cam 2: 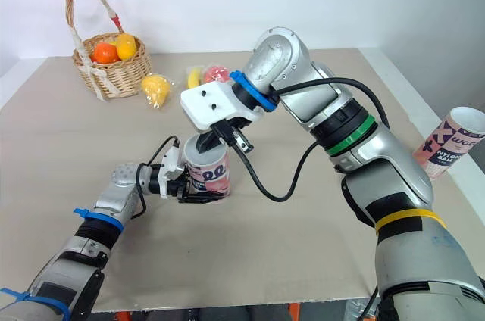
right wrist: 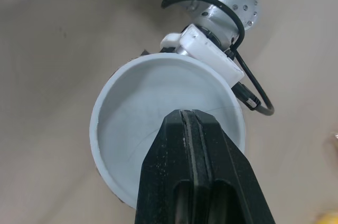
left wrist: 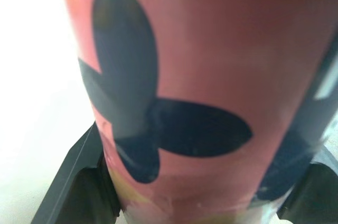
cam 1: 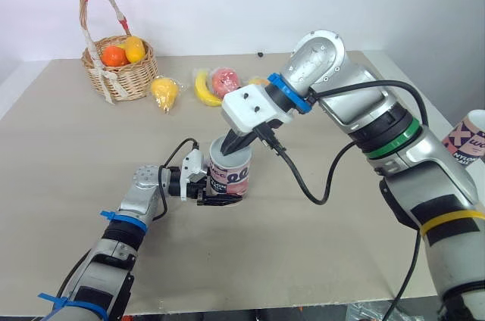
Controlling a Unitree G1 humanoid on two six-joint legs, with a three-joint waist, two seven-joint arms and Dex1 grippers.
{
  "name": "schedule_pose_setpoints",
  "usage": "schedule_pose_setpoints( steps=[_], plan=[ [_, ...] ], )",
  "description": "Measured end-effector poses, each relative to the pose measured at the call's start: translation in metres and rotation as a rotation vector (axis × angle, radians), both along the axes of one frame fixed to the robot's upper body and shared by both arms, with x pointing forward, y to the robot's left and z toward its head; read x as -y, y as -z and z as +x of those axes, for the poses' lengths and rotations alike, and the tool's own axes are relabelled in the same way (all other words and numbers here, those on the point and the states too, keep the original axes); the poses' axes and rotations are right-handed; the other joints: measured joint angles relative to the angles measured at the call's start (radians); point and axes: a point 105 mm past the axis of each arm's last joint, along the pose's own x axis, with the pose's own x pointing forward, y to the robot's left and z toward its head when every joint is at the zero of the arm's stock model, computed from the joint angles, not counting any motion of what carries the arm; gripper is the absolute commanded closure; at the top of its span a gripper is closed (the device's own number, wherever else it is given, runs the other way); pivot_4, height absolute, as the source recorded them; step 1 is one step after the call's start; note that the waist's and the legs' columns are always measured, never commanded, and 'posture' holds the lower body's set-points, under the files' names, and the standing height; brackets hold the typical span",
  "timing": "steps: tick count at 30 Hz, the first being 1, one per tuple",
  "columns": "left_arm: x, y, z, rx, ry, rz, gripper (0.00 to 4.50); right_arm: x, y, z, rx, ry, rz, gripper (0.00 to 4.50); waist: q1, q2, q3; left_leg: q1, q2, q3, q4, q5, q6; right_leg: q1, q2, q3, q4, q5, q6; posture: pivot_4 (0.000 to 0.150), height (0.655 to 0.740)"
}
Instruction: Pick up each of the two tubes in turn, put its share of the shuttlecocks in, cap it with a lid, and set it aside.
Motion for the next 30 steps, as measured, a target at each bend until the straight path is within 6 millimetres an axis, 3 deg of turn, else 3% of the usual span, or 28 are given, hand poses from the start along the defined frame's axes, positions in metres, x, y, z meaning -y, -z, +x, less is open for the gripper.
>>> schedule_pose_setpoints(
  steps=[7, 11, 15, 19, 24, 27, 30],
  plan=[
    [-0.002, 0.004, 0.002, -0.018, -0.024, 0.003, 1.51, -0.006, 0.004, 0.004, 0.013, 0.003, -0.002, 4.36, -0.003, 0.000, -0.010, 0.007, 0.001, 0.000, -0.001, 0.000, 0.000, 0.004, 0.000, 0.000, 0.000, 0.000, 0.000, 0.150, 0.7298],
    [-0.001, 0.002, 0.001, -0.005, -0.011, -0.003, 1.51, -0.001, -0.003, 0.000, -0.149, 0.043, 0.101, 4.36, -0.002, 0.001, -0.008, 0.002, 0.001, 0.000, -0.001, 0.000, 0.000, 0.001, 0.000, 0.000, 0.000, 0.000, -0.001, 0.150, 0.7298],
    [0.001, -0.001, -0.003, 0.002, 0.015, -0.014, 1.51, 0.028, -0.042, 0.003, -0.165, 0.120, 0.262, 4.36, 0.003, 0.001, -0.006, -0.007, 0.000, -0.001, -0.001, 0.000, 0.000, -0.006, 0.000, 0.000, 0.000, 0.001, 0.004, 0.150, 0.7298],
    [0.000, -0.002, -0.005, 0.002, 0.025, -0.020, 1.51, 0.055, -0.059, -0.006, -0.161, 0.168, 0.377, 4.36, 0.004, 0.000, -0.006, -0.008, 0.000, -0.003, -0.002, -0.002, -0.001, -0.006, 0.000, -0.001, -0.001, -0.003, 0.004, 0.150, 0.7298],
    [-0.003, -0.003, -0.007, 0.004, 0.025, -0.020, 1.51, 0.088, -0.036, -0.011, -0.256, 0.347, 0.526, 4.36, 0.001, 0.002, -0.004, -0.009, 0.000, -0.004, -0.003, -0.003, -0.001, -0.007, 0.001, -0.001, 0.000, -0.003, 0.004, 0.150, 0.7298],
    [-0.008, -0.004, -0.008, 0.010, 0.027, -0.005, 1.51, 0.102, -0.007, -0.017, -0.308, 0.494, 0.609, 4.36, 0.000, 0.003, -0.003, -0.009, 0.000, -0.004, -0.003, -0.003, -0.001, -0.007, 0.002, -0.001, 0.000, -0.003, 0.004, 0.150, 0.7298],
    [-0.013, -0.004, -0.008, -0.008, 0.025, 0.017, 0.49, 0.109, 0.020, -0.020, -0.321, 0.618, 0.647, 4.50, -0.001, 0.003, -0.003, -0.009, 0.000, -0.004, -0.003, -0.003, -0.001, -0.007, 0.002, -0.001, 0.000, -0.003, 0.004, 0.150, 0.7298]
  ],
)
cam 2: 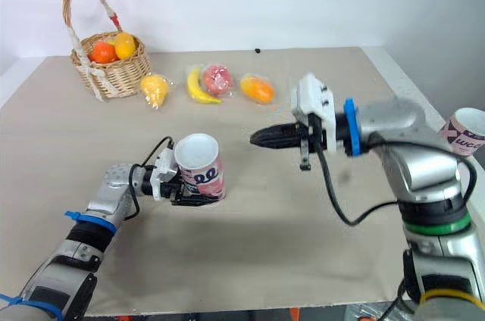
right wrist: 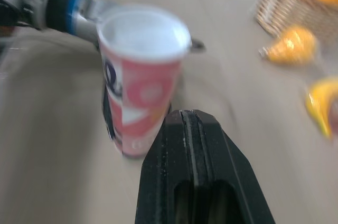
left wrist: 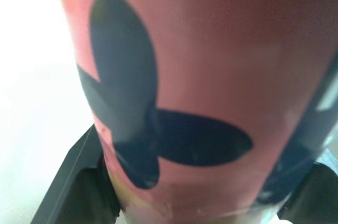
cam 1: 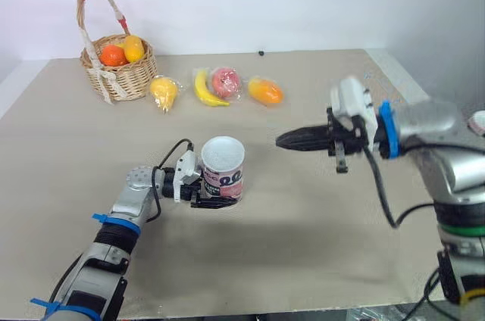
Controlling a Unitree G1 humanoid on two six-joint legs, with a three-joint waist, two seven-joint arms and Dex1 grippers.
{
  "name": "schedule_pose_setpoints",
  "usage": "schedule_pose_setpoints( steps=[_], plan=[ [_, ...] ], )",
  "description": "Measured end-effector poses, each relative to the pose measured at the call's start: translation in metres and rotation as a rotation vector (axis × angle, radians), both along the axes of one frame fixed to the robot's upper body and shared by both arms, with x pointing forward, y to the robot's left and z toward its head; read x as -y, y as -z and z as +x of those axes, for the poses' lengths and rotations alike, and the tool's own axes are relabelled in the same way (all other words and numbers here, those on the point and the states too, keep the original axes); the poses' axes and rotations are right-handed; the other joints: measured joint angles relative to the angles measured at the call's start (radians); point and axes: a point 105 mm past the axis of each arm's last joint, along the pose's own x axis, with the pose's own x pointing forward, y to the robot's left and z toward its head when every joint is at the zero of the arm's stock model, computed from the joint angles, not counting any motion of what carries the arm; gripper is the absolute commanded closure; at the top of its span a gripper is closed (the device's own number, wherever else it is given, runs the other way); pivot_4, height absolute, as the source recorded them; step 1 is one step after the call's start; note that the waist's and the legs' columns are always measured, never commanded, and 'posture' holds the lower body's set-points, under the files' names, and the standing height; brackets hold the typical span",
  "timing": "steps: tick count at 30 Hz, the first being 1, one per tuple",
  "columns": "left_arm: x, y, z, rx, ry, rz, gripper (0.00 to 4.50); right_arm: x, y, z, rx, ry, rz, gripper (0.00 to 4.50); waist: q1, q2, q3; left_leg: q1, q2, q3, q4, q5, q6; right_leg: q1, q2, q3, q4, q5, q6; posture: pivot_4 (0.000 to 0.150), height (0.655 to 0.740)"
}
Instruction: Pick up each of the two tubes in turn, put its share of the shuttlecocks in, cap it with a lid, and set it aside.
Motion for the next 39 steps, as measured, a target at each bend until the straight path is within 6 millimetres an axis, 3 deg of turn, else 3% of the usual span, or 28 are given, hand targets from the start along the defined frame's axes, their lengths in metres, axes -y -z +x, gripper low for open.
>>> schedule_pose_setpoints(
  steps=[1, 3, 4, 6, 9, 12, 13, 15, 20, 23, 28, 32, 39],
  plan=[
    [-0.001, 0.002, 0.000, -0.010, -0.003, 0.007, 0.10, 0.000, 0.003, 0.000, -0.007, 0.014, 0.005, 4.50, -0.001, 0.001, 0.001, 0.000, 0.000, 0.000, 0.000, 0.000, 0.000, 0.000, 0.000, 0.000, 0.000, 0.000, 0.000, 0.150, 0.7298],
    [-0.004, 0.005, 0.000, -0.036, -0.006, 0.014, 0.03, -0.001, 0.015, 0.001, -0.013, 0.074, 0.017, 4.50, 0.001, -0.001, 0.003, -0.001, 0.000, 0.000, 0.001, 0.000, 0.000, 0.000, 0.000, 0.000, 0.000, 0.001, 0.001, 0.150, 0.7298],
    [-0.004, 0.005, 0.000, -0.046, -0.007, 0.016, 0.00, -0.002, 0.022, 0.003, -0.017, 0.104, 0.020, 4.00, 0.002, -0.003, 0.004, -0.001, 0.000, -0.001, 0.001, 0.000, 0.000, 0.000, 0.000, -0.001, 0.000, 0.001, 0.001, 0.150, 0.7298],
    [-0.005, 0.005, -0.001, -0.054, -0.006, 0.016, 0.00, -0.004, 0.041, 0.003, -0.051, 0.140, 0.012, 3.62, 0.003, -0.004, 0.005, -0.002, 0.000, -0.001, 0.001, 0.000, 0.000, 0.000, 0.000, -0.001, -0.001, 0.001, 0.001, 0.150, 0.7298],
    [-0.007, 0.004, 0.000, -0.058, -0.012, 0.013, 0.00, -0.007, 0.065, 0.001, -0.124, 0.171, 0.004, 2.17, 0.005, -0.005, 0.006, -0.005, -0.001, 0.000, 0.001, 0.000, 0.000, -0.003, -0.002, 0.000, -0.001, 0.000, 0.002, 0.150, 0.7298],
    [-0.009, -0.003, -0.001, -0.041, -0.008, 0.003, 0.00, -0.005, 0.067, 0.000, -0.140, 0.177, 0.011, 0.51, 0.005, -0.008, 0.008, -0.006, -0.001, 0.000, 0.001, 0.000, 0.000, -0.003, -0.002, 0.000, -0.001, 0.000, 0.002, 0.150, 0.7298],
    [-0.011, -0.006, -0.002, -0.038, -0.001, -0.003, 0.00, -0.004, 0.067, -0.001, -0.146, 0.174, 0.015, 0.27, 0.005, -0.009, 0.008, -0.006, -0.001, 0.000, 0.001, 0.000, 0.000, -0.003, -0.002, 0.000, -0.001, 0.000, 0.002, 0.150, 0.7298],
    [-0.017, -0.009, -0.006, -0.046, 0.007, 0.000, 0.00, -0.003, 0.068, -0.003, -0.162, 0.164, 0.028, 0.08, 0.004, -0.009, 0.008, -0.005, -0.001, 0.000, 0.001, 0.000, 0.000, -0.003, -0.002, 0.000, -0.001, 0.000, 0.002, 0.150, 0.7298],
    [-0.050, -0.007, -0.012, -0.061, -0.041, 0.062, 0.00, -0.003, 0.066, -0.008, -0.204, 0.127, 0.053, 0.08, 0.004, -0.010, 0.009, -0.005, 0.000, -0.001, 0.001, 0.000, 0.000, -0.003, -0.001, -0.001, -0.001, 0.000, 0.001, 0.150, 0.7298],
    [-0.071, -0.008, -0.014, -0.057, -0.082, 0.094, 0.00, -0.005, 0.078, -0.008, -0.246, 0.110, 0.024, 0.08, 0.003, -0.011, 0.009, -0.005, 0.000, -0.001, 0.001, 0.000, 0.000, -0.003, -0.001, -0.001, -0.001, 0.000, 0.001, 0.150, 0.7298],
    [-0.105, -0.015, -0.022, -0.043, -0.159, 0.122, 0.00, -0.033, 0.102, -0.005, -0.259, 0.048, 0.033, 0.08, 0.002, -0.011, 0.010, -0.006, 0.001, 0.000, 0.001, 0.000, 0.000, -0.005, -0.001, -0.001, 0.000, 0.000, 0.000, 0.150, 0.7298],
    [-0.112, -0.024, -0.037, -0.064, -0.172, 0.065, 0.00, -0.052, 0.102, 0.002, -0.213, 0.023, 0.082, 0.08, 0.004, -0.012, 0.010, -0.008, 0.001, 0.000, 0.001, 0.000, -0.001, -0.007, -0.001, -0.001, 0.000, 0.000, 0.000, 0.150, 0.7298],
    [-0.101, -0.029, -0.066, -0.115, -0.158, 0.009, 0.00, -0.077, 0.104, -0.001, -0.208, -0.028, 0.128, 0.08, 0.004, -0.012, 0.010, -0.007, 0.002, 0.001, 0.001, 0.000, -0.001, -0.007, -0.002, -0.001, 0.000, 0.000, -0.001, 0.150, 0.7298]
  ],
)
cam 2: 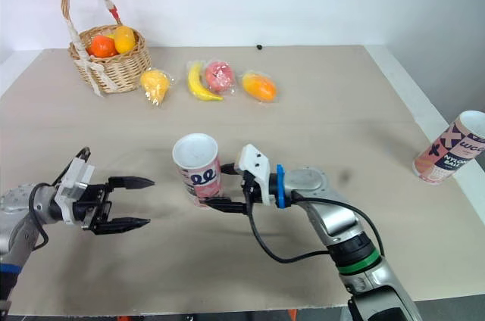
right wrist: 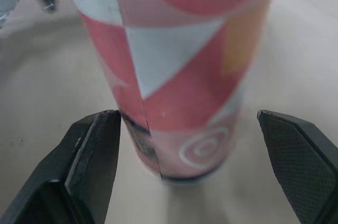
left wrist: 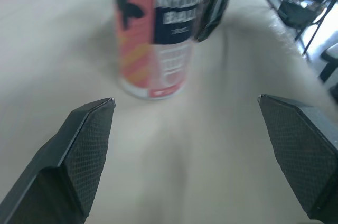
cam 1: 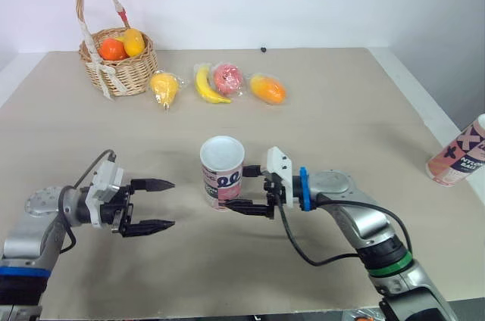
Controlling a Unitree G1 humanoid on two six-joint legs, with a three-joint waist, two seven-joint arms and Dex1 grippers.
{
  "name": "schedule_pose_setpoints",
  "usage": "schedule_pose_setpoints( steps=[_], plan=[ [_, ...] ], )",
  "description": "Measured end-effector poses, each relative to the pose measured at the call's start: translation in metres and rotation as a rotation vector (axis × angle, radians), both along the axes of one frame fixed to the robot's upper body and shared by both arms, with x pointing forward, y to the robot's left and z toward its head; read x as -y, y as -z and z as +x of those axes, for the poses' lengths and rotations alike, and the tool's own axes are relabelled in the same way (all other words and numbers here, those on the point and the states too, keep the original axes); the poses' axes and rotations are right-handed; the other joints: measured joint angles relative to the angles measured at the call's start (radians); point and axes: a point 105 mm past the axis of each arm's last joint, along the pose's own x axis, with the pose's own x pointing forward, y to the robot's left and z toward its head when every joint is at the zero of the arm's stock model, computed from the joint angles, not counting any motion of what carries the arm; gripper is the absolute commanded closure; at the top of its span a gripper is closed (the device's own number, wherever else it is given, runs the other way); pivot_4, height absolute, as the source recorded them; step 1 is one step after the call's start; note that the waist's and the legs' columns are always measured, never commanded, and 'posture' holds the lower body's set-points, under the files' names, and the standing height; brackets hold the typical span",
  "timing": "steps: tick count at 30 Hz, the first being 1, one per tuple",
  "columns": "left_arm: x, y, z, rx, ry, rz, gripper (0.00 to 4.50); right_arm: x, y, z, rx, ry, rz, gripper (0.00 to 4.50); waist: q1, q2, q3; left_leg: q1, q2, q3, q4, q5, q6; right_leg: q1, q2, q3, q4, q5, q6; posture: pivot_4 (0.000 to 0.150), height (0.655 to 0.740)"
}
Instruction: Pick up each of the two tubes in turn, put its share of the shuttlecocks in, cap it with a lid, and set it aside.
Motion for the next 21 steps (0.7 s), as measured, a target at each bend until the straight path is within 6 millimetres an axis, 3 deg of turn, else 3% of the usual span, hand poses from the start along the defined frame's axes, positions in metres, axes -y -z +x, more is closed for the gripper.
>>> schedule_pose_setpoints(
  steps=[10, 16, 19, 21],
  plan=[
    [0.005, -0.004, -0.008, -0.019, -0.052, -0.029, 0.00, -0.030, 0.003, 0.002, -0.011, -0.057, 0.046, 0.08, -0.001, 0.000, 0.000, 0.002, 0.002, 0.002, 0.000, 0.001, -0.002, 0.000, 0.002, 0.000, 0.001, 0.002, -0.002, 0.150, 0.7298],
    [0.007, -0.004, -0.010, -0.018, -0.056, -0.026, 0.00, -0.035, 0.005, 0.004, -0.001, -0.066, 0.048, 1.84, -0.001, 0.000, 0.000, 0.002, 0.002, 0.002, 0.000, 0.001, -0.002, 0.000, 0.002, 0.000, 0.001, 0.002, -0.003, 0.150, 0.7298],
    [0.010, -0.005, -0.008, -0.011, -0.050, -0.031, 0.00, -0.031, 0.004, 0.006, -0.001, -0.061, 0.044, 2.21, -0.001, 0.000, 0.000, 0.002, 0.002, 0.003, 0.000, 0.001, -0.002, 0.000, 0.002, 0.000, 0.001, 0.003, -0.002, 0.150, 0.7298],
    [0.013, -0.007, -0.006, -0.003, -0.038, -0.035, 0.00, -0.026, 0.003, 0.008, 0.001, -0.046, 0.036, 2.21, 0.000, 0.000, 0.000, 0.002, 0.002, 0.003, 0.001, 0.001, -0.002, 0.001, 0.002, 0.000, 0.001, 0.003, -0.002, 0.150, 0.7298]
  ],
)
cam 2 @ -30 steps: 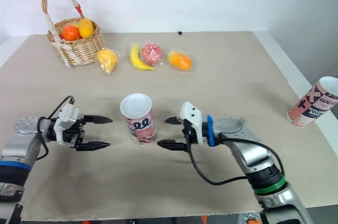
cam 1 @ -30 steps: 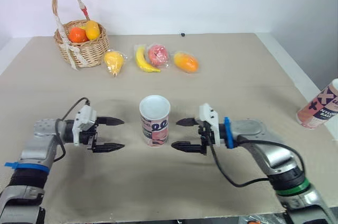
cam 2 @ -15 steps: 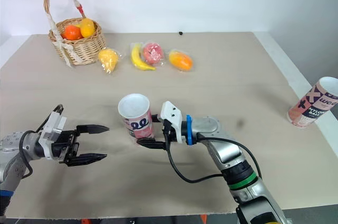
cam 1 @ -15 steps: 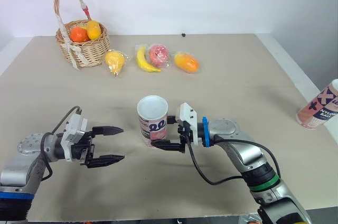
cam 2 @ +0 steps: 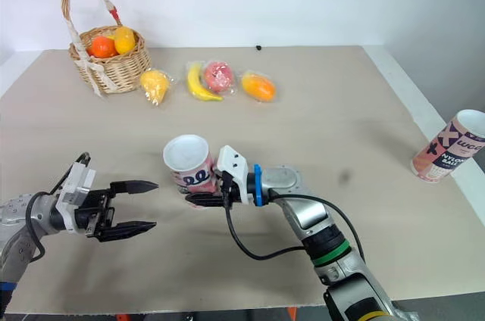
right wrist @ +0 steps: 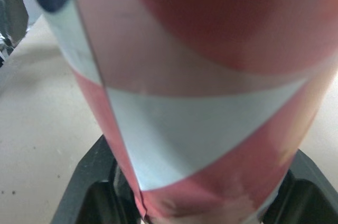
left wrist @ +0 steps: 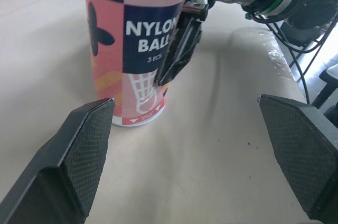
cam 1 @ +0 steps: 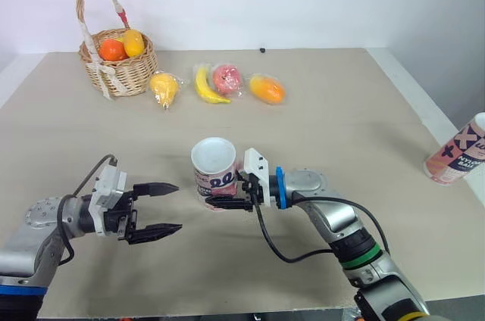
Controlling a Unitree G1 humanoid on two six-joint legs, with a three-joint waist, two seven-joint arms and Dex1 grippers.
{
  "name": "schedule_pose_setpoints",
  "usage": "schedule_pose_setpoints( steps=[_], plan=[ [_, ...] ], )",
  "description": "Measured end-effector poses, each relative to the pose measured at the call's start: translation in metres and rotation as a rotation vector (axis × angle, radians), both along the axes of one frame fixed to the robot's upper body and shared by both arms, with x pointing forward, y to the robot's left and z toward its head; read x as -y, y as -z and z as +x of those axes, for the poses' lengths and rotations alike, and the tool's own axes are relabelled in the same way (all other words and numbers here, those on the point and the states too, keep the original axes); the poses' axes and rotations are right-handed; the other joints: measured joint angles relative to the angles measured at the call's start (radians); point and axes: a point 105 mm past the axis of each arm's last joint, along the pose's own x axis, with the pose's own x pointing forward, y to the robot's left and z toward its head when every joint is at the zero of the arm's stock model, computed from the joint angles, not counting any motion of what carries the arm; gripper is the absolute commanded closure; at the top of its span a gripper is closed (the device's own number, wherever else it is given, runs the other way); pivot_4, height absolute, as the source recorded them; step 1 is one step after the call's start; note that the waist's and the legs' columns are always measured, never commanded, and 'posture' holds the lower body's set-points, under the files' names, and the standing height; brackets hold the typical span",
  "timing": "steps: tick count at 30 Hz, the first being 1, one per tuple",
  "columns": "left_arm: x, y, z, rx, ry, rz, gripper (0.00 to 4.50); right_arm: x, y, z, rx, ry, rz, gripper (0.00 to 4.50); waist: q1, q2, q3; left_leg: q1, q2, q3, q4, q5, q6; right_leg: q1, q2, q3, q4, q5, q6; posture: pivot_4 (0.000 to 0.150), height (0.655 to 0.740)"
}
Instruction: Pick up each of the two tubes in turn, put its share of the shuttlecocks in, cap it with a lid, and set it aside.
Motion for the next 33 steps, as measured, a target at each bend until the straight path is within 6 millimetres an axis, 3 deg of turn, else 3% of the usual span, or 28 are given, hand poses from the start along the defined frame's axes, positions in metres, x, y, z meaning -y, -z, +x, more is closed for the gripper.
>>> schedule_pose_setpoints(
  steps=[4, 7, 10, 14, 19, 24, 33],
  plan=[
    [0.010, -0.003, 0.009, 0.002, 0.021, -0.026, 0.00, 0.015, -0.007, 0.001, -0.001, 0.027, -0.001, 2.21, 0.002, 0.000, 0.000, 0.000, -0.001, 0.000, 0.000, 0.000, 0.000, 0.000, -0.001, 0.001, 0.000, 0.000, 0.001, 0.150, 0.7298],
    [0.030, -0.013, 0.032, -0.002, 0.009, -0.087, 0.00, 0.045, -0.023, 0.007, 0.007, 0.119, 0.029, 2.21, 0.012, 0.000, 0.000, -0.002, -0.002, -0.001, 0.002, 0.000, 0.000, 0.001, -0.001, 0.001, 0.000, 0.001, 0.004, 0.150, 0.7298],
    [0.045, -0.020, 0.050, 0.017, -0.006, -0.100, 0.00, 0.107, -0.042, 0.027, 0.065, 0.391, 0.070, 2.21, 0.015, 0.000, 0.000, -0.001, -0.004, 0.000, 0.002, 0.000, 0.000, 0.002, -0.002, 0.003, -0.001, 0.001, 0.005, 0.150, 0.7298],
    [0.056, -0.020, 0.070, -0.006, -0.079, -0.120, 0.00, 0.184, -0.042, 0.040, 0.092, 0.792, 0.146, 2.21, 0.016, 0.000, 0.000, -0.001, -0.004, 0.000, 0.001, 0.000, 0.000, 0.002, -0.002, 0.003, -0.001, 0.000, 0.006, 0.150, 0.7298],
    [0.080, -0.021, 0.086, -0.012, -0.123, -0.153, 0.00, 0.250, -0.045, 0.043, 0.119, 1.150, 0.269, 2.21, 0.007, 0.000, 0.000, 0.001, -0.004, 0.003, 0.002, 0.000, 0.000, 0.002, -0.001, 0.007, -0.001, 0.002, 0.007, 0.150, 0.7298],
    [0.097, -0.024, 0.091, 0.011, -0.116, -0.148, 0.00, 0.287, -0.041, 0.050, 0.112, 1.350, 0.344, 2.21, -0.001, 0.000, 0.000, 0.003, -0.005, 0.006, 0.002, 0.002, 0.000, 0.003, 0.000, 0.011, -0.001, 0.005, 0.008, 0.150, 0.7298],
    [0.110, -0.036, 0.090, 0.078, -0.065, -0.149, 0.00, 0.308, -0.009, 0.059, 0.047, 1.480, 0.312, 2.21, -0.001, 0.000, 0.000, 0.003, -0.005, 0.008, 0.002, 0.002, 0.000, 0.004, -0.001, 0.013, -0.001, 0.005, 0.010, 0.150, 0.7298]
  ],
)
